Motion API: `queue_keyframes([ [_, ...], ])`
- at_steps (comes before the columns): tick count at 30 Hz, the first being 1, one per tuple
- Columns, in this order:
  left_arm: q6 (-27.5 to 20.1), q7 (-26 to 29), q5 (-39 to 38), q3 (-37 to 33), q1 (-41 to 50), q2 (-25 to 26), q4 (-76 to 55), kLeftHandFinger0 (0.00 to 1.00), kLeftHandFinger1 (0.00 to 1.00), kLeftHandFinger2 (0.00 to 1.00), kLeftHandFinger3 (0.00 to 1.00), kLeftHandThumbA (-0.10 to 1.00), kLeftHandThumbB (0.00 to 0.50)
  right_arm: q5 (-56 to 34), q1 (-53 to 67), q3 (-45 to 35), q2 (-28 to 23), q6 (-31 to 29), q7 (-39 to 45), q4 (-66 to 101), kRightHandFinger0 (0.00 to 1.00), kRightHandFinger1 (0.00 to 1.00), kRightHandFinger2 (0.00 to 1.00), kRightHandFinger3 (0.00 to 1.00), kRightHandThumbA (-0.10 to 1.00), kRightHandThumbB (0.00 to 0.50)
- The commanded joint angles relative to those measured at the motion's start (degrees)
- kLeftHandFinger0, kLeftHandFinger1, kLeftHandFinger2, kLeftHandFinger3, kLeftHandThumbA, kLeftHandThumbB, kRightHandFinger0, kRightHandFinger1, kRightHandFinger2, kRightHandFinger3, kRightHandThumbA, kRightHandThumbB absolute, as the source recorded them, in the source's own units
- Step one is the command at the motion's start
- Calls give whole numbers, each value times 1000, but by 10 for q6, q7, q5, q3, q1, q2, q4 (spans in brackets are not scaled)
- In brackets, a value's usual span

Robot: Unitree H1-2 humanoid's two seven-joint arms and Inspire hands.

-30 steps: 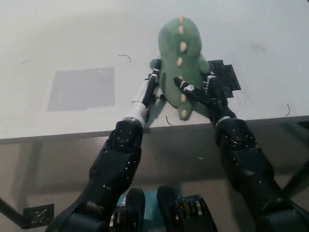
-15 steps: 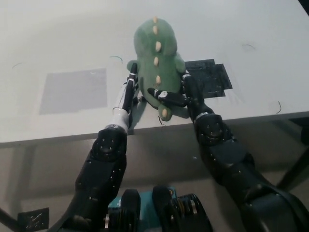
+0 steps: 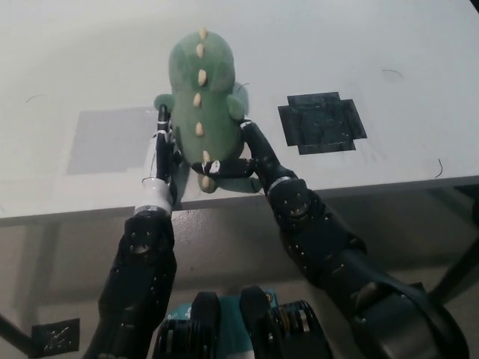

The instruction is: Use both hands to pick up a dinasour on the right side and move it to the left side

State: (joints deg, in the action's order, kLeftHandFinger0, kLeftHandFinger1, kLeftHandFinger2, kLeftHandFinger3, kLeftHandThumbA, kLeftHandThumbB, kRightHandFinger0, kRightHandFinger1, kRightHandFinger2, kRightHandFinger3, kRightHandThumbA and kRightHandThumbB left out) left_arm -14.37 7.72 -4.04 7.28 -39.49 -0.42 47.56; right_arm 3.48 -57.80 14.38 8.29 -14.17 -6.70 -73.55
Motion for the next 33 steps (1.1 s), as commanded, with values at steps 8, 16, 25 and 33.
queue_keyframes([
  [8, -61, -11, -77, 76, 90, -5, -86, 1000, 1000, 1000, 1000, 970, 167, 31, -31, 34, 98, -35, 80, -16, 1000, 1000, 1000, 1000, 1000, 54],
  [16, -60, -1, -67, 78, 148, -17, -146, 1000, 1000, 1000, 1000, 974, 61, 41, -5, 55, 106, -35, 106, -4, 1000, 1000, 1000, 1000, 1000, 8],
  [25, -58, 4, -76, 82, 167, -17, -186, 1000, 1000, 1000, 1000, 878, 39, 48, -2, 61, 114, -24, 103, 16, 1000, 1000, 1000, 1000, 1000, 0],
  [33, -55, -10, -93, 79, 166, -16, -186, 1000, 1000, 1000, 1000, 933, 33, 64, 0, 77, 109, -23, 93, 23, 1000, 1000, 1000, 1000, 1000, 2],
])
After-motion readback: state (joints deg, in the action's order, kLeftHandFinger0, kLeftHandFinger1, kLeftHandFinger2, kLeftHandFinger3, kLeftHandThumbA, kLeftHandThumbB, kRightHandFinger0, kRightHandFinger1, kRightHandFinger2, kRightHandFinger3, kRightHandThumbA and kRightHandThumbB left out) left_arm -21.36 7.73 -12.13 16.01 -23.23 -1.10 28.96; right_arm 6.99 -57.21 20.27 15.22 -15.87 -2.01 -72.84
